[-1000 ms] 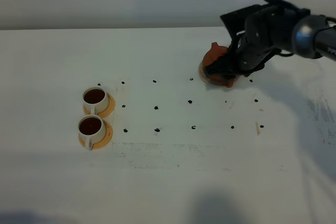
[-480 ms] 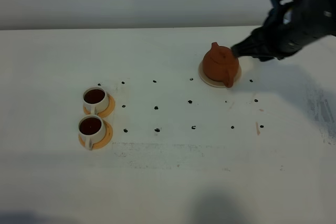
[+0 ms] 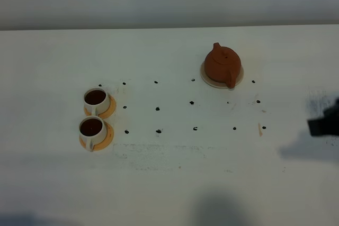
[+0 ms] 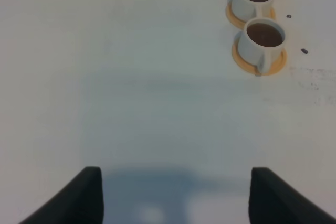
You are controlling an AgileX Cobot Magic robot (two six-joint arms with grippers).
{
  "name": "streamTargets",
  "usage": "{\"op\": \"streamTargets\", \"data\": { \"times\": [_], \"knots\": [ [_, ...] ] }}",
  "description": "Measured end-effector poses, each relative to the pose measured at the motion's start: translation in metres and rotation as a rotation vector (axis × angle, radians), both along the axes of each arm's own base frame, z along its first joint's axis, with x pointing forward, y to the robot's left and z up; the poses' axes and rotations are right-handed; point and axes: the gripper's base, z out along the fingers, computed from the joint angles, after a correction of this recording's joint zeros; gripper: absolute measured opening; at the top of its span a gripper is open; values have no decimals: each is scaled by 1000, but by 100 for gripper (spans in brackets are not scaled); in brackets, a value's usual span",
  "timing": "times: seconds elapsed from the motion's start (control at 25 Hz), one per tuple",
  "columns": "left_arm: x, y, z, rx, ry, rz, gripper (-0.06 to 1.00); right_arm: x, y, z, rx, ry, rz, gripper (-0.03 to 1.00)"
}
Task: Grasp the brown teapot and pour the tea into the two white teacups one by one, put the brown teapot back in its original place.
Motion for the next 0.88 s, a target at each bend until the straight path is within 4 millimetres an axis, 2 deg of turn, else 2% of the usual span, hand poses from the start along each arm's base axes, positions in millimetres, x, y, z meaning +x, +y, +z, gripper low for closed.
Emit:
{"op": "streamTargets", "data": {
  "times": [0.24,0.52,0.68,0.88],
  "knots": [
    [0,0,0,0,0,0,56,-52,-26,5,2,23,-14,20],
    [0,0,0,0,0,0,56,-93,-47,-11,24,-15,-17,20],
    [0,0,0,0,0,0,56,-106,-54,-25,44,-59,-15,20],
    [0,0,0,0,0,0,56,-111,-59,-47,-8,-50,3,20]
  ]
}}
